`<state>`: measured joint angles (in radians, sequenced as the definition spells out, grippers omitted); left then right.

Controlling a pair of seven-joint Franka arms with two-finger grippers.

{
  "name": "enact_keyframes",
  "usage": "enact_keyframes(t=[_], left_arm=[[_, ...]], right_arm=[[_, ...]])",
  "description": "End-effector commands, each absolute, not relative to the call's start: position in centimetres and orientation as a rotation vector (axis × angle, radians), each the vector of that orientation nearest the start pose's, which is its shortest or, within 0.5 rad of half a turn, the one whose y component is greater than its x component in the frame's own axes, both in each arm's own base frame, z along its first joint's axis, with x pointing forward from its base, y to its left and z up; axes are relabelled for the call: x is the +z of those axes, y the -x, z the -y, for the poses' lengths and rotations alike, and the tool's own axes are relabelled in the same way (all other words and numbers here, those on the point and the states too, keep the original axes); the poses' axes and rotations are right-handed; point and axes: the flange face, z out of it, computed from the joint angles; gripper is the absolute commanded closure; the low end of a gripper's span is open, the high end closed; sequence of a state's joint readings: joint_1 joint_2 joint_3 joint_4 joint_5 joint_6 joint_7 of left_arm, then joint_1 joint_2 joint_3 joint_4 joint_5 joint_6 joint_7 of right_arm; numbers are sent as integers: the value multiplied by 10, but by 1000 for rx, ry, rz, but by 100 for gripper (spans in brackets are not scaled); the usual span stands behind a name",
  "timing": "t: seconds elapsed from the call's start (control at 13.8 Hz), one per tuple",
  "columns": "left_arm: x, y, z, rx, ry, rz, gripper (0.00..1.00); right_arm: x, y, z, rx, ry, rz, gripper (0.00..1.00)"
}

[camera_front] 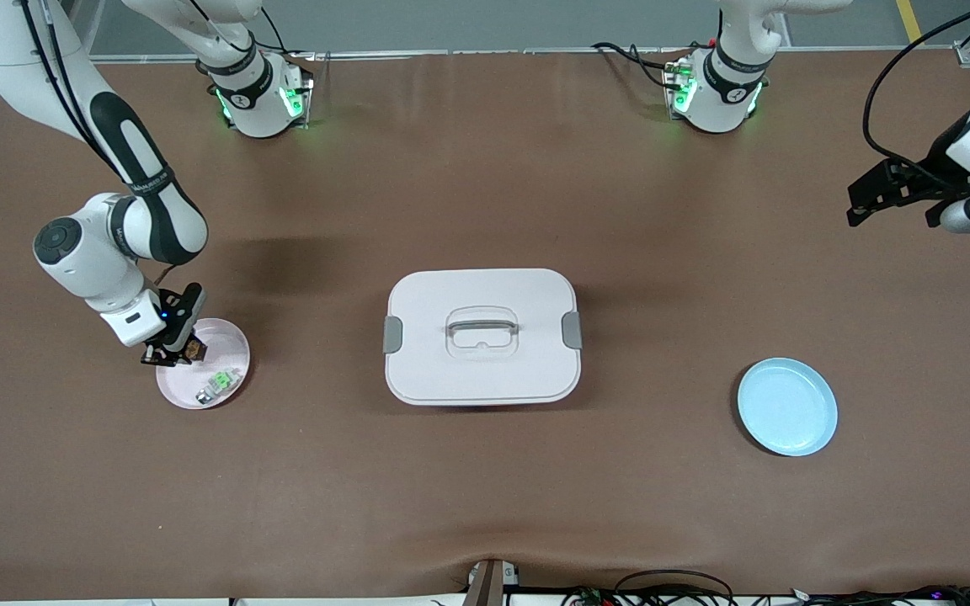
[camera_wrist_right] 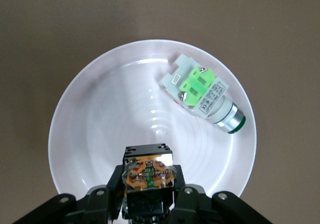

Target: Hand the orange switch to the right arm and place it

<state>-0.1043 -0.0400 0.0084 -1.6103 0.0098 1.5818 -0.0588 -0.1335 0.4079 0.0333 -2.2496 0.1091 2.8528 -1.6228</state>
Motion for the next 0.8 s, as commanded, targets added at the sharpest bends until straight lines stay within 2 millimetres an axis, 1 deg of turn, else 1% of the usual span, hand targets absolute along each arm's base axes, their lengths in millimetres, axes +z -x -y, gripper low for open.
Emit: enact_keyframes(t=[0.0,0.15,0.29,0.36,0.44,0.51,0.73], left_arm=[[628,-531,58,17,3138,-79,0],[629,-530,53,17,3138,-89,0],[633,-529,50,12,3138,-89,0],[645,-522,50,-15,3137,-86,0],[652,-520,50,-32,3135,-84,0],[649,-520,46,-8,3131,-86,0],[648,-518,45,27,3097,-103,0]], right_arm=[[196,-555,57,-296,2476,2081,100],[191,-554,50,-300,2478,2054,100],[183,-553,48,-306,2489,2037,100],[176,-551,47,-291,2484,2031,100],[174,-551,47,-290,2484,2030,100],[172,-551,47,-284,2481,2028,100],[168,-549,49,-271,2480,2021,100]])
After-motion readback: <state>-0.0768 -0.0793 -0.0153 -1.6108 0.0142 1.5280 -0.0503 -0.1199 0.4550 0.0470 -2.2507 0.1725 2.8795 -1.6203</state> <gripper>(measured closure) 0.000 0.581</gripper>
